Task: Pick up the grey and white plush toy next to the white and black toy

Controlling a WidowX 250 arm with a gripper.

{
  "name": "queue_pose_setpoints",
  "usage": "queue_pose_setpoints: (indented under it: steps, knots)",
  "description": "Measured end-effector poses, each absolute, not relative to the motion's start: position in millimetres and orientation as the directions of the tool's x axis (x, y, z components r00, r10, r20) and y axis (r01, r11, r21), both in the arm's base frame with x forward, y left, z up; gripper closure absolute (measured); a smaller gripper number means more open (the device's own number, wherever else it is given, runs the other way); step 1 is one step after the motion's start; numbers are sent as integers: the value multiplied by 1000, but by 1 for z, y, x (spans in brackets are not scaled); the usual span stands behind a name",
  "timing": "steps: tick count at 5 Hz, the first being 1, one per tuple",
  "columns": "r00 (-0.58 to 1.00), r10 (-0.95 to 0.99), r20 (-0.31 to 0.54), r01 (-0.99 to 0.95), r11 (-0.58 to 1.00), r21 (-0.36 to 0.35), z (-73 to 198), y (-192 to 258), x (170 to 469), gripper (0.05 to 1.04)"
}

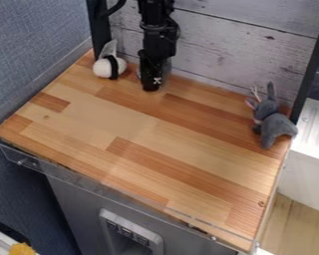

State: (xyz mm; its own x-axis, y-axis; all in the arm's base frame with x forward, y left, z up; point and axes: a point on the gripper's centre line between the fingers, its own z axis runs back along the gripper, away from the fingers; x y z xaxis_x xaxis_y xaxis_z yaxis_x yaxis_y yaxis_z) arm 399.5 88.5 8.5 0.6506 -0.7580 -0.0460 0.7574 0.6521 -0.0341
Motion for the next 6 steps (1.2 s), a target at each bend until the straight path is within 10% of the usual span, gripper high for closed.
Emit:
queue_pose_setpoints:
  steps: [2, 6]
  knots:
    - [745, -665, -56, 664, 747, -41, 7, 89, 394, 1020]
    - [928, -343, -149, 334, 939, -78, 37, 90, 385, 1025]
